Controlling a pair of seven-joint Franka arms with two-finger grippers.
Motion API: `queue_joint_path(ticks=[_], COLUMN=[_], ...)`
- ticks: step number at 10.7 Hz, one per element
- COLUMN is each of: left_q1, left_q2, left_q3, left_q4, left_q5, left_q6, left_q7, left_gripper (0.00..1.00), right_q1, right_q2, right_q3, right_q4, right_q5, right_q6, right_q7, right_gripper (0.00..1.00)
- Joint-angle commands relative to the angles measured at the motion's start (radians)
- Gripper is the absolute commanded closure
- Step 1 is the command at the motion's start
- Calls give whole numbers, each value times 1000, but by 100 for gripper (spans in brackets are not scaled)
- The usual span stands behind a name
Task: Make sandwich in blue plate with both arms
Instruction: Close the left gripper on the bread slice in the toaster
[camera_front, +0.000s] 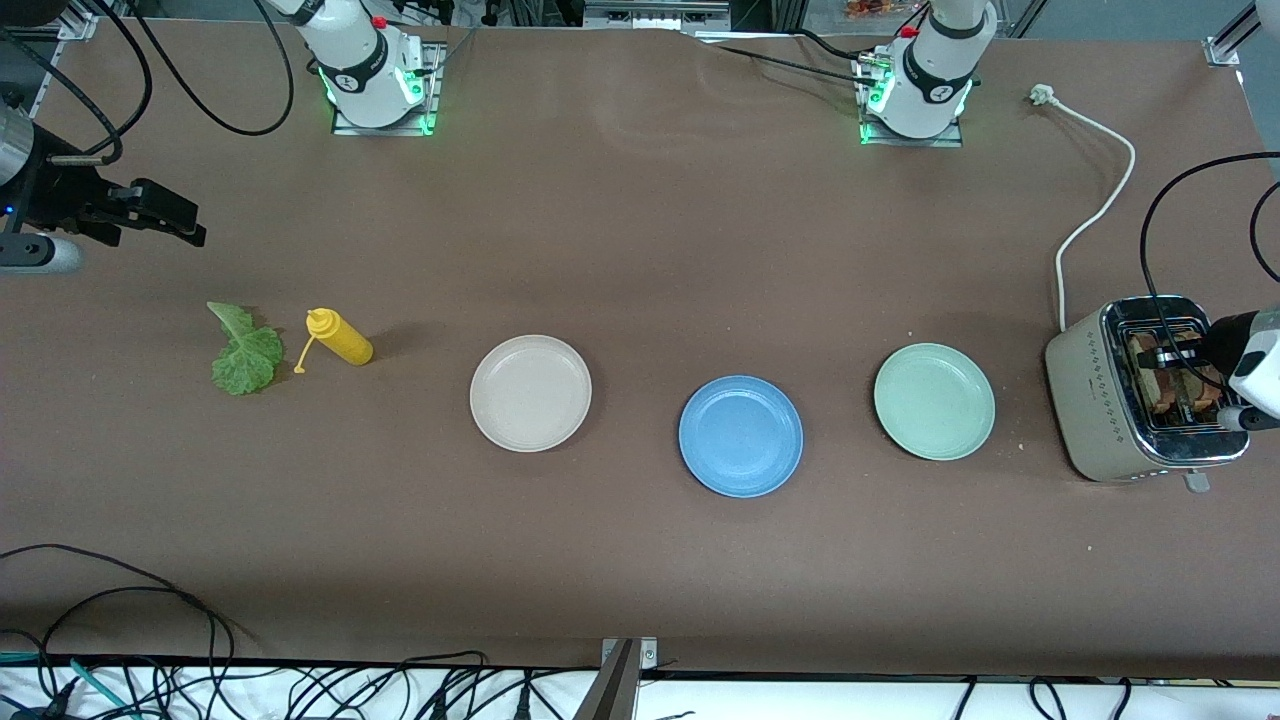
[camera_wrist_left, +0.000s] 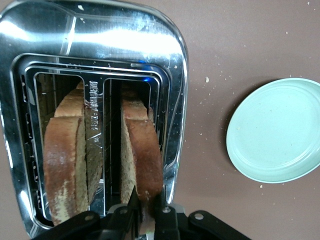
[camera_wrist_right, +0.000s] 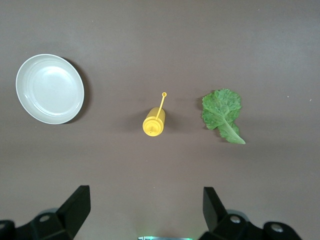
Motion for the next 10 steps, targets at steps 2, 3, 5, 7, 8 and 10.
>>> queue_joint_path(ticks=[2, 3, 5, 7, 8, 10], left_q1=[15, 19, 18, 18, 18, 18], left_q2=[-45, -52, -66, -91, -114, -161], left_q3=[-3, -3, -1, -9, -12, -12], left_q4=[8, 21, 54, 97, 99, 99], left_q5=[-9, -9, 7, 35, 35, 35], left_q6=[-37, -65, -135, -215, -238, -292], left_q7=[61, 73, 74, 74, 74, 74], left_gripper=[100, 100, 100, 100, 100, 100], right_q1=[-7, -7, -7, -9, -7, -7], right_q2=[-9, -9, -9, -9, -9, -9], right_q3=[0, 0, -5, -5, -6, -5], right_q4=[-9, -9, -10, -10, -10, -10], right_q5=[11, 10, 10, 10, 10, 10], right_q6=[7, 7, 7, 7, 7, 7], right_q7=[-13, -13, -13, -13, -13, -13], right_gripper=[0, 0, 0, 0, 0, 0])
